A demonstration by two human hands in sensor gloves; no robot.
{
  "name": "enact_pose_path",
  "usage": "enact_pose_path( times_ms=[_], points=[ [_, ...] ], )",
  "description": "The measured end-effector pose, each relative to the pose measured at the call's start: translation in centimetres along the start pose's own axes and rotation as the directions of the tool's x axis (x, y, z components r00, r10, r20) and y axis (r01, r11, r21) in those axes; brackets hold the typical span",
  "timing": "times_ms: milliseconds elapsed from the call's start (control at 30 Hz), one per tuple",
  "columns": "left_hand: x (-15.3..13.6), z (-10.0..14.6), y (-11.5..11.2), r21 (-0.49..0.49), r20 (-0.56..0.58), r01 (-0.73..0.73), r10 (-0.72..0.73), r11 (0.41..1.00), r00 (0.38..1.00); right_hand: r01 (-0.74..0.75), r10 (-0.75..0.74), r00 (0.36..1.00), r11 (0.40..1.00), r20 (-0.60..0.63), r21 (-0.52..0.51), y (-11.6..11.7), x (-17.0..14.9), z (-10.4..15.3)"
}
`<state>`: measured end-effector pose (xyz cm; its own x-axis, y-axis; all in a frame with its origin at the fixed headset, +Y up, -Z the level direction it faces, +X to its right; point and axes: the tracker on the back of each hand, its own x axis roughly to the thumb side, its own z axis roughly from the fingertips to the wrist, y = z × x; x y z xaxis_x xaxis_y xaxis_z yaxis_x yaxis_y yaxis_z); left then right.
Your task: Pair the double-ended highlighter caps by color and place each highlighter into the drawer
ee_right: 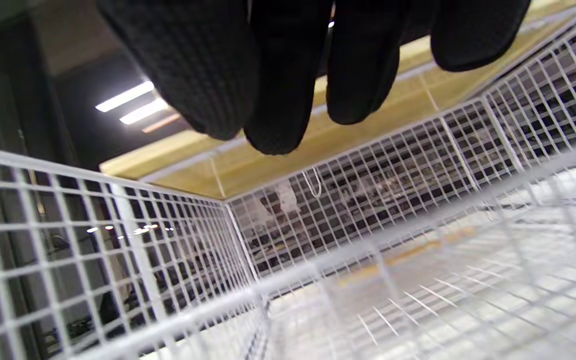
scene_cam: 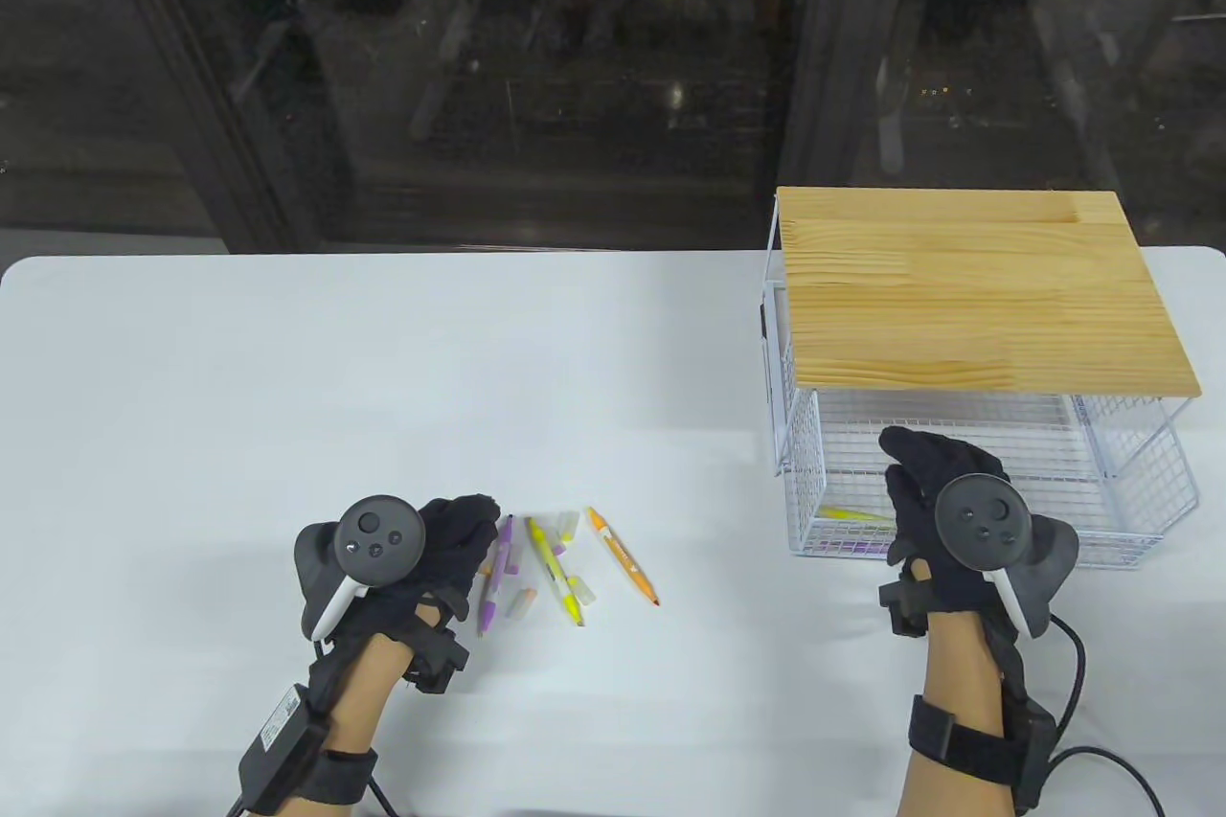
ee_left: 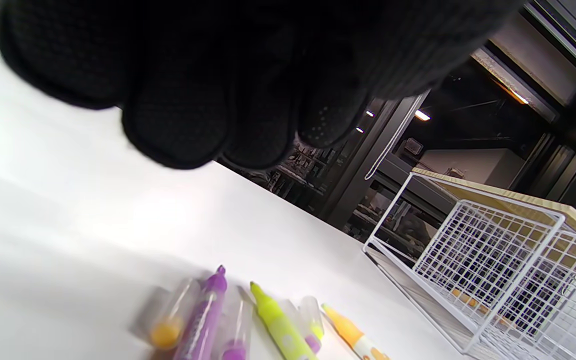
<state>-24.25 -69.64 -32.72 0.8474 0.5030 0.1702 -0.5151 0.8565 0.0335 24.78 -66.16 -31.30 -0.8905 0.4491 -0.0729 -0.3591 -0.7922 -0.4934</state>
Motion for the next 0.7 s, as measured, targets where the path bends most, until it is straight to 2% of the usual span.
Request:
enact_pose_path(
  times_ms=[467, 700],
  points=[
    [0.0, 0.0, 0.0, -0.006, -0.006, 0.002, -0.002, 1.000, 1.000, -0.008, 0.021, 0.964, 0.999, 0.263, -0.051, 0.0, 6.9, 2.0],
    [-0.1, 0.0, 0.0, -0.009, -0.014, 0.001, -0.001, 1.000, 1.000, -0.033, 0.035, 0.932, 0.999, 0.360, -0.013, 1.3, 9.8, 3.2]
  ],
)
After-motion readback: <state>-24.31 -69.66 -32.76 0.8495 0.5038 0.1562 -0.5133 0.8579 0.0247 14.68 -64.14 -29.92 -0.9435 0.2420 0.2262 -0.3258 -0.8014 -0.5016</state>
